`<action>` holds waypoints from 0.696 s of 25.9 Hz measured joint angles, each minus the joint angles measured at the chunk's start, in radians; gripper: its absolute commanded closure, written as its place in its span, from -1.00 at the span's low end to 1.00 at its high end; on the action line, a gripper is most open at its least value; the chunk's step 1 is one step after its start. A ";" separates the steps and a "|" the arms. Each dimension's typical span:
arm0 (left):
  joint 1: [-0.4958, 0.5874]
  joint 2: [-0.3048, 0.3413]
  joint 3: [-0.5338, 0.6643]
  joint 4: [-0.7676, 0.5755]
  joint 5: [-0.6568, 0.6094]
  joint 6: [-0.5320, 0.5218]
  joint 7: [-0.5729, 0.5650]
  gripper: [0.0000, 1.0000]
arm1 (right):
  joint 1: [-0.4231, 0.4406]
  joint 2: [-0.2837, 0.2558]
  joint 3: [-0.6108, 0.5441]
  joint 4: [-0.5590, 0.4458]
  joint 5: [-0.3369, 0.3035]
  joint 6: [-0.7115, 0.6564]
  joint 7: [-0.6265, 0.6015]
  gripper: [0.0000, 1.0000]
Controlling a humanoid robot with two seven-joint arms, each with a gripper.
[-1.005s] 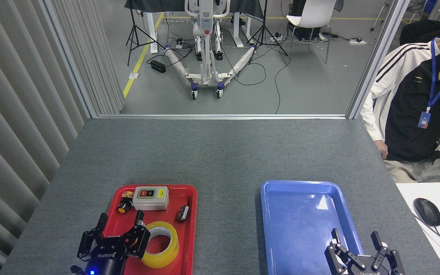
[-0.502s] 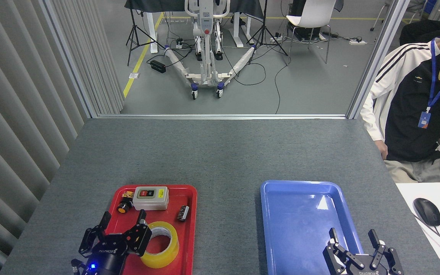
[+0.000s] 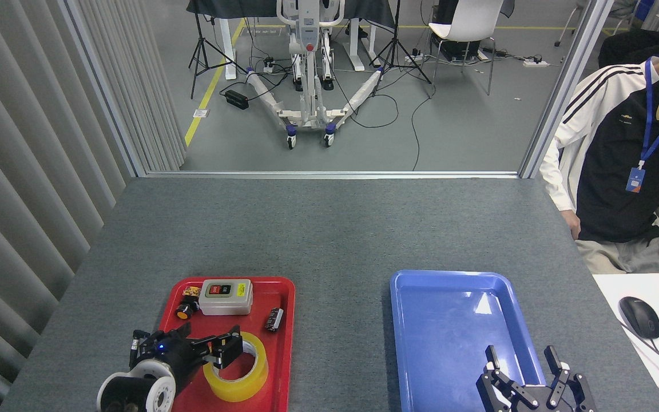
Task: Place and move tape with both arms
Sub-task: 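Grasp the yellow tape roll with the left gripper and lift it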
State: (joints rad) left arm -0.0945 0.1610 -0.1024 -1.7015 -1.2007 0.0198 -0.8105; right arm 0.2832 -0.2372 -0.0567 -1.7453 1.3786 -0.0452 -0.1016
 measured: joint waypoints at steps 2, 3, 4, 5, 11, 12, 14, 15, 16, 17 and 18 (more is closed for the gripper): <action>-0.029 0.005 -0.003 0.039 0.001 -0.004 -0.096 -1.00 | 0.003 0.001 0.003 0.000 0.001 0.000 -0.002 -0.98; -0.039 0.006 -0.004 0.063 0.002 -0.011 -0.125 -1.00 | 0.001 -0.003 0.004 0.000 0.001 0.000 -0.002 -0.98; -0.050 0.008 -0.006 0.089 0.002 -0.023 -0.144 -1.00 | -0.003 -0.009 0.004 0.000 0.002 0.000 -0.002 -0.98; -0.061 0.010 -0.006 0.111 0.002 -0.043 -0.159 -1.00 | -0.010 -0.016 0.005 0.000 0.002 0.000 -0.004 -0.98; -0.139 0.020 -0.006 0.229 -0.001 -0.149 -0.186 -1.00 | -0.031 -0.041 0.006 0.000 0.002 0.006 -0.005 -0.97; -0.147 0.020 -0.006 0.243 -0.003 -0.158 -0.187 -1.00 | -0.032 -0.042 0.006 0.000 0.002 0.009 -0.005 -0.97; -0.157 0.020 -0.004 0.266 -0.006 -0.166 -0.190 -0.98 | -0.034 -0.039 0.004 0.001 0.001 0.018 -0.006 -0.98; -0.160 0.020 -0.003 0.278 -0.008 -0.168 -0.190 -0.93 | -0.034 -0.036 0.003 0.001 0.000 0.021 -0.007 -0.98; -0.163 0.019 -0.002 0.292 -0.009 -0.169 -0.190 -0.90 | -0.035 -0.033 0.001 0.001 -0.002 0.022 -0.008 -0.98; -0.167 0.018 -0.002 0.307 -0.013 -0.171 -0.191 -0.80 | -0.035 -0.029 -0.001 0.001 -0.004 0.023 -0.009 -0.98; -0.173 0.017 -0.002 0.323 -0.021 -0.171 -0.194 -0.58 | -0.036 -0.026 -0.003 0.001 -0.006 0.024 -0.009 -0.98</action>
State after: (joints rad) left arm -0.2670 0.1780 -0.1044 -1.3786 -1.2215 -0.1515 -1.0042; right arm 0.2473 -0.2627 -0.0596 -1.7444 1.3726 -0.0216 -0.1109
